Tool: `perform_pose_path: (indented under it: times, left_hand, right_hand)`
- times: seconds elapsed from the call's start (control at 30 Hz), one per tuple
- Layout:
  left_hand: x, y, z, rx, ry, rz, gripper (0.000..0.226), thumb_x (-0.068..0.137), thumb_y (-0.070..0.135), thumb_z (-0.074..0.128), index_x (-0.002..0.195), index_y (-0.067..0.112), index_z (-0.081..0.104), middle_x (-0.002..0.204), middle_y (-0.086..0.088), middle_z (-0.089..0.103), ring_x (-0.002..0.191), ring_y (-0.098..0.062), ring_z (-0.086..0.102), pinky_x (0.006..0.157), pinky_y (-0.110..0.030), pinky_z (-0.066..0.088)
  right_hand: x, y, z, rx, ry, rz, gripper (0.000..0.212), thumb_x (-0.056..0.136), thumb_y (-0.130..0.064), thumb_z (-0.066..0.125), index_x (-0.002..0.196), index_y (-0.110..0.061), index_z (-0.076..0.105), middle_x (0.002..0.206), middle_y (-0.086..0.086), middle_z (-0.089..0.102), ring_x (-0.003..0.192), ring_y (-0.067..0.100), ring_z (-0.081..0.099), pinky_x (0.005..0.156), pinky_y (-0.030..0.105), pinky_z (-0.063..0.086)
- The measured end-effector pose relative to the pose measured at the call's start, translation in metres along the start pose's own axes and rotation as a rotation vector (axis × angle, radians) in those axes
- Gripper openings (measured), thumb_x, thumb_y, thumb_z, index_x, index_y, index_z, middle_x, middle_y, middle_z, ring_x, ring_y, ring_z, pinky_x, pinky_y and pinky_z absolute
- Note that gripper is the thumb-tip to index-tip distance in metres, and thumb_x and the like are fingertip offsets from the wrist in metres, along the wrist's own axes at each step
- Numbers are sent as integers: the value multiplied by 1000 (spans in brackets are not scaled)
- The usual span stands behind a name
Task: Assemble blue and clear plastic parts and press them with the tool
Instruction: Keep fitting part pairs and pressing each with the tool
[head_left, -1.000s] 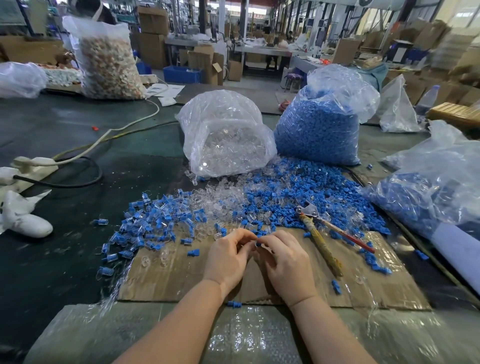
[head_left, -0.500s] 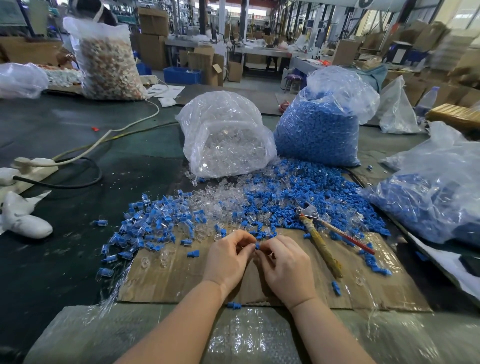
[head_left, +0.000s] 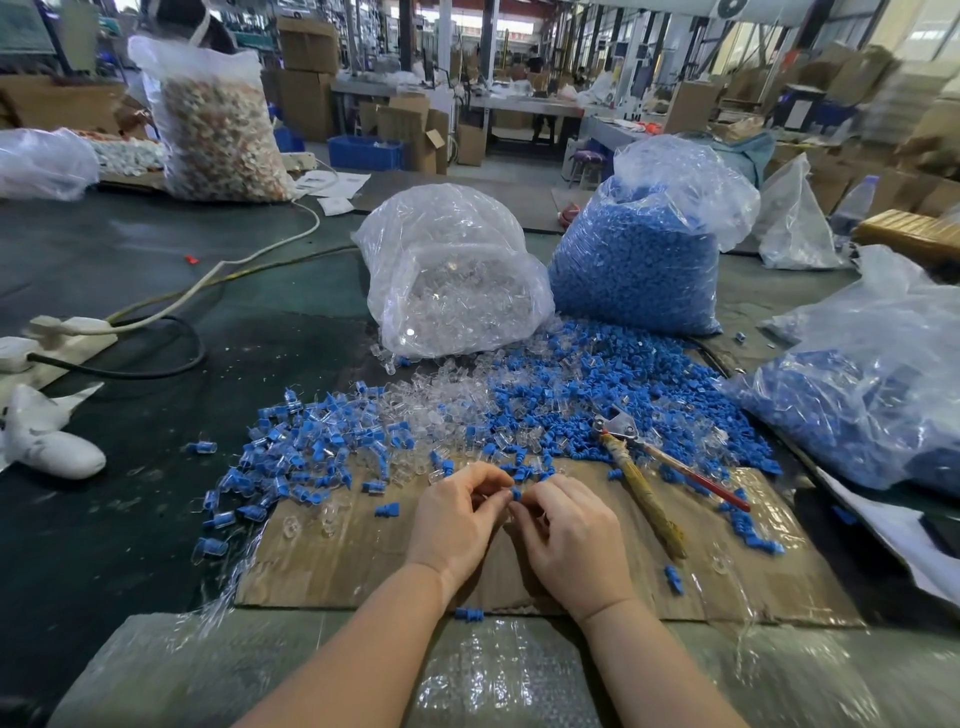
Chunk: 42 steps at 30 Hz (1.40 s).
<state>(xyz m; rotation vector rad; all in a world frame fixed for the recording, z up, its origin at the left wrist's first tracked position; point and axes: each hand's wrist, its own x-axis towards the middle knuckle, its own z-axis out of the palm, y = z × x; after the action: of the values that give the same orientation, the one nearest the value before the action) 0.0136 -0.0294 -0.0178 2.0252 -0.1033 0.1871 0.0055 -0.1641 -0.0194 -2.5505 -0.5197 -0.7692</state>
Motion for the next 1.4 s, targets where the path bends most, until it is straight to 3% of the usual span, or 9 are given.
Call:
perform_pose_path:
  times: [0.23,0.33,0.4,0.47,0.53,0.63,1.03,1.2,1.4]
  left_hand:
    - [0,0,0,-8,8,-8,17,85,13,65,84,30,65,78,17,65,75,8,59,72,-8,47]
    - [-1,-1,0,-20,15,-12,17,85,13,65,84,29,65,77,17,64,73,10,58,69,-4,44]
    - [-1,-1,0,-22,20,-17,16,86,13,64,84,30,64,77,17,64,72,8,57,68,-4,44]
    - [-1,-1,0,-27,16,-19,18,86,13,64,83,31,63,78,16,64,72,7,58,68,-4,44]
    - [0,0,1,-31,8,-19,21,86,12,64,82,33,61,78,16,64,72,6,58,68,-4,45]
    - [0,1,1,-28,7,-20,20,86,12,64,84,32,61,79,15,64,74,5,59,68,-5,45]
    - [-1,3,-1,-31,9,-20,20,85,11,63,85,31,61,80,16,63,74,6,58,68,-3,44]
    - [-1,4,-2,-39,12,-32,20,85,11,64,85,31,61,80,15,63,73,8,57,68,-3,44]
    - [-1,4,-1,-44,21,-49,20,85,11,64,83,30,61,79,13,64,73,7,58,66,-3,43]
  right_hand:
    - [1,1,-3,51,30,52,21,86,-30,56,74,-13,62,74,-3,59,69,16,55,63,29,45]
    - [2,7,-7,-39,116,141,8,84,-21,64,82,-14,64,82,-1,62,77,20,57,72,35,43]
    - [5,15,-13,-140,128,256,13,84,-20,68,94,-12,65,95,5,64,90,24,59,82,39,42]
    - [10,26,-22,-284,-10,451,33,90,-33,56,116,-12,58,119,9,58,112,27,51,98,43,35]
    - [13,42,-31,-445,-198,665,57,93,-51,38,137,-15,37,141,11,41,131,27,34,109,46,22]
    - [13,57,-38,-481,-372,828,75,90,-64,24,149,-19,9,153,12,20,141,30,14,112,54,9]
    - [15,56,-42,-640,-464,742,66,94,-56,26,146,-17,17,140,14,35,129,33,31,109,52,19]
    - [21,49,-48,-669,-418,632,46,96,-49,28,128,-17,36,121,11,45,112,28,43,95,42,37]
    - [30,34,-52,-567,-387,566,48,97,-49,22,131,-17,33,120,11,46,112,27,44,90,40,40]
